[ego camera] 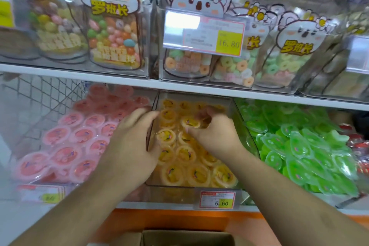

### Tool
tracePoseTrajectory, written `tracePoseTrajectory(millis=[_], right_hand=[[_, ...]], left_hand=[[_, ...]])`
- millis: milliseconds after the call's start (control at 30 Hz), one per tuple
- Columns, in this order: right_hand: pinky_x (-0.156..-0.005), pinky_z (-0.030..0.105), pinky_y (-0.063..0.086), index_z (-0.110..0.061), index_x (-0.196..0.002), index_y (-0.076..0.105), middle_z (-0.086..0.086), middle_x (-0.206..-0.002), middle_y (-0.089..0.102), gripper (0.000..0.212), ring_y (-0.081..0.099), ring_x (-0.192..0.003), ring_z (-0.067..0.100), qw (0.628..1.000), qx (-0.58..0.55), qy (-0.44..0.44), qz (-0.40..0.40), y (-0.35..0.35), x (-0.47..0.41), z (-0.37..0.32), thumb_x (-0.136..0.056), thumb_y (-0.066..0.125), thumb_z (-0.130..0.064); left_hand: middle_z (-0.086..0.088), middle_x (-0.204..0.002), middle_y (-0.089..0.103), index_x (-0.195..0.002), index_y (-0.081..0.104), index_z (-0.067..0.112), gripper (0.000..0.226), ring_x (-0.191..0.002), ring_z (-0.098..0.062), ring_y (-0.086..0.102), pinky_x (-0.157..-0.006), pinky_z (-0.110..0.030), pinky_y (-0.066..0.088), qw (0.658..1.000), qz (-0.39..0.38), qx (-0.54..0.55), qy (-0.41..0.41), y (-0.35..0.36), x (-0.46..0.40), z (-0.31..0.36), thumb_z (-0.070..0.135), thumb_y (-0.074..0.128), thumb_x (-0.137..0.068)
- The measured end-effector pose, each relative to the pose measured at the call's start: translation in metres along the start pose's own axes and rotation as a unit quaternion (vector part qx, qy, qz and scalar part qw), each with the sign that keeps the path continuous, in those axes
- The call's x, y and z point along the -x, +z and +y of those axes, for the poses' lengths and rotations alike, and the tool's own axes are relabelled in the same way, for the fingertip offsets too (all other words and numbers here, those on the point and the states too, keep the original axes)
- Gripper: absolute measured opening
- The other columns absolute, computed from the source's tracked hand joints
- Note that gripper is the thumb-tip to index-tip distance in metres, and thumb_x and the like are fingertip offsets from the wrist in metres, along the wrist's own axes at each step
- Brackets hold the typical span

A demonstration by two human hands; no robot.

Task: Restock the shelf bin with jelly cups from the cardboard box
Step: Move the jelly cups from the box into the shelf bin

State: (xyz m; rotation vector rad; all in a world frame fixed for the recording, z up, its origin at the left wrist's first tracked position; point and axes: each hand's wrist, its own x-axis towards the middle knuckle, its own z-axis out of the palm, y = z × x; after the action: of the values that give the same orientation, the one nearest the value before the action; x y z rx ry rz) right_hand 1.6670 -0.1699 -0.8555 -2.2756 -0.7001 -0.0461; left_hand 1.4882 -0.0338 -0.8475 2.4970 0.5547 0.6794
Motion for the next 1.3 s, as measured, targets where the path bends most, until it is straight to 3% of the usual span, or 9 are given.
tracePoseTrajectory(millis=[100, 233, 400, 633, 833, 933, 1033, 1167, 1300], right_hand=[[-0.068, 0.025, 0.04, -0.025, -0.099, 0.068, -0.011, -0.087, 0.064, 0.036, 0.064, -0.086, 0.016, 0.998, 0.035, -0.038, 0.02, 0.014, -0.012, 0.001, -0.075, 0.089, -0.043], [-0.074, 0.019, 0.039, -0.02, -0.098, 0.074, -0.006, -0.1, 0.068, 0.03, 0.064, -0.098, 0.016, 0.998, 0.032, -0.046, 0.018, 0.026, -0.022, 0.003, -0.077, 0.089, -0.035], [-0.076, 0.016, 0.038, -0.019, -0.103, 0.078, -0.001, -0.11, 0.074, 0.027, 0.066, -0.104, 0.017, 0.996, 0.045, -0.072, 0.022, 0.026, -0.022, -0.003, -0.083, 0.086, -0.034], [-0.085, 0.009, 0.035, -0.025, -0.114, 0.078, -0.002, -0.123, 0.068, 0.031, 0.062, -0.116, 0.016, 0.995, 0.062, -0.073, -0.006, 0.02, -0.015, -0.003, -0.085, 0.085, -0.036], [-0.101, 0.016, 0.039, -0.032, -0.131, 0.071, -0.007, -0.139, 0.064, 0.044, 0.057, -0.13, 0.014, 0.995, 0.055, -0.057, -0.058, -0.002, -0.001, -0.005, -0.089, 0.08, -0.042], [-0.103, 0.022, 0.047, -0.037, -0.13, 0.071, -0.009, -0.133, 0.068, 0.044, 0.063, -0.119, 0.012, 0.997, 0.016, -0.047, -0.057, -0.025, 0.021, -0.008, -0.087, 0.08, -0.043], [-0.102, 0.032, 0.051, -0.039, -0.121, 0.073, -0.014, -0.126, 0.066, 0.034, 0.062, -0.112, 0.005, 0.993, -0.02, -0.096, -0.063, -0.047, 0.057, -0.01, -0.088, 0.079, -0.039], [-0.086, 0.027, 0.054, -0.031, -0.119, 0.075, -0.015, -0.121, 0.066, 0.027, 0.063, -0.11, 0.009, 0.974, -0.102, -0.164, -0.121, -0.072, 0.123, -0.009, -0.092, 0.074, -0.025], [-0.08, 0.029, 0.054, -0.028, -0.116, 0.076, -0.007, -0.111, 0.073, 0.026, 0.068, -0.099, 0.011, 0.969, -0.15, -0.082, -0.181, -0.055, 0.189, 0.016, -0.09, 0.074, -0.024]], left_hand=[[0.023, -0.154, 0.034, -0.154, 0.042, 0.034, 0.064, -0.14, -0.008, 0.039, -0.112, -0.026, 0.035, 1.0, -0.022, 0.004, -0.01, 0.0, 0.001, -0.004, 0.038, 0.066, -0.095], [0.037, -0.137, 0.026, -0.155, 0.036, 0.04, 0.065, -0.122, 0.015, 0.023, -0.104, -0.013, 0.019, 0.997, -0.04, 0.049, -0.042, -0.002, 0.0, -0.003, 0.043, 0.064, -0.097], [0.027, -0.158, 0.029, -0.158, 0.034, 0.037, 0.067, -0.146, 0.0, 0.029, -0.11, -0.018, 0.023, 0.998, -0.052, 0.037, -0.029, -0.002, 0.0, -0.007, 0.045, 0.063, -0.097], [0.026, -0.159, 0.033, -0.157, 0.037, 0.037, 0.065, -0.146, 0.0, 0.03, -0.113, -0.017, 0.022, 0.998, -0.056, 0.029, -0.014, 0.001, 0.001, -0.014, 0.045, 0.064, -0.097], [0.031, -0.153, 0.037, -0.153, 0.044, 0.04, 0.061, -0.137, 0.009, 0.033, -0.105, -0.013, 0.023, 0.998, -0.041, 0.049, 0.0, -0.005, 0.008, -0.008, 0.044, 0.065, -0.096], [0.033, -0.153, 0.036, -0.151, 0.045, 0.043, 0.059, -0.139, 0.011, 0.029, -0.107, -0.015, 0.022, 0.997, -0.05, 0.058, 0.009, -0.015, 0.025, 0.001, 0.05, 0.064, -0.096], [0.028, -0.15, 0.042, -0.147, 0.051, 0.039, 0.054, -0.133, 0.011, 0.034, -0.105, -0.014, 0.025, 0.996, -0.057, 0.058, 0.038, -0.028, 0.048, 0.018, 0.049, 0.064, -0.095], [0.021, -0.129, 0.057, -0.13, 0.064, 0.036, 0.036, -0.119, 0.0, 0.054, -0.1, -0.027, 0.047, 0.991, -0.071, 0.096, 0.059, -0.031, 0.086, 0.041, 0.044, 0.066, -0.095], [0.022, -0.127, 0.056, -0.129, 0.063, 0.038, 0.033, -0.114, 0.001, 0.055, -0.099, -0.028, 0.049, 0.984, -0.147, 0.093, 0.03, 0.0, 0.151, 0.024, 0.043, 0.066, -0.096]])
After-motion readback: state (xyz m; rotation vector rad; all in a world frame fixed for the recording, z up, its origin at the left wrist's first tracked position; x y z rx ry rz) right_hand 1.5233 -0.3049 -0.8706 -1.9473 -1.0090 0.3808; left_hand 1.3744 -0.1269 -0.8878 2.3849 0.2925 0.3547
